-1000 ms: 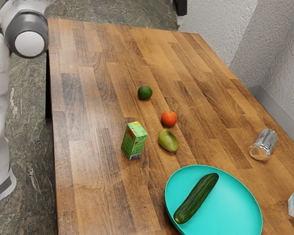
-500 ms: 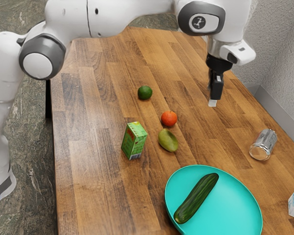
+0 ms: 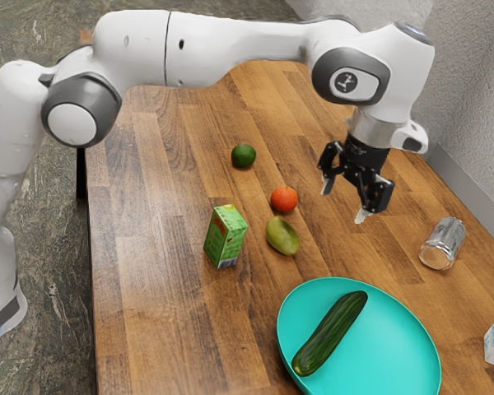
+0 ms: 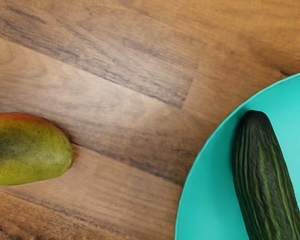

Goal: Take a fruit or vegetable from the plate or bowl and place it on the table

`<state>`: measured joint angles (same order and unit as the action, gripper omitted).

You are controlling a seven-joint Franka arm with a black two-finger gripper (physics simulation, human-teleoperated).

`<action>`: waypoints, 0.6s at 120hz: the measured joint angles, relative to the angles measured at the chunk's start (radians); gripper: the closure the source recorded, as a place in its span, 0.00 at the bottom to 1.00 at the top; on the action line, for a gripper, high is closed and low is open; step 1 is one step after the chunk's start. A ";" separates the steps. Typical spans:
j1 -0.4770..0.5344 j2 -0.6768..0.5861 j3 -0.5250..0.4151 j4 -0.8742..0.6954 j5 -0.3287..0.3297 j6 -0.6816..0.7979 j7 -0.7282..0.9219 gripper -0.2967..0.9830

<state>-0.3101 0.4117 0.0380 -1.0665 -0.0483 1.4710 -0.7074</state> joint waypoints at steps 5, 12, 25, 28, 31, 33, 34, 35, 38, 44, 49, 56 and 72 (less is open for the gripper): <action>0.004 0.023 -0.002 0.001 -0.003 0.011 -0.051 0.25; 0.007 0.050 -0.005 0.002 -0.006 0.030 -0.115 0.25; 0.002 0.065 -0.034 0.007 -0.004 0.058 -0.212 0.25; 0.007 0.066 -0.052 0.008 -0.004 0.062 -0.229 0.25; 0.022 0.066 -0.078 0.009 -0.003 0.066 -0.242 0.25; 0.033 0.066 -0.096 0.010 -0.002 0.069 -0.251 0.25; 0.038 0.066 -0.103 0.010 -0.002 0.070 -0.255 0.25; 0.041 0.067 -0.109 0.010 -0.002 0.072 -0.259 0.25; 0.048 0.067 -0.122 0.010 -0.001 0.077 -0.270 0.25; 0.045 0.069 -0.137 0.010 0.002 0.088 -0.293 0.25; 0.015 0.073 -0.122 0.009 0.005 0.095 -0.310 0.25; -0.011 0.080 -0.102 0.009 0.007 0.103 -0.334 0.25; -0.026 0.127 -0.073 0.008 0.014 0.123 -0.379 0.25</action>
<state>-0.3365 0.5383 -0.0346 -1.0586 -0.0343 1.5941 -1.0864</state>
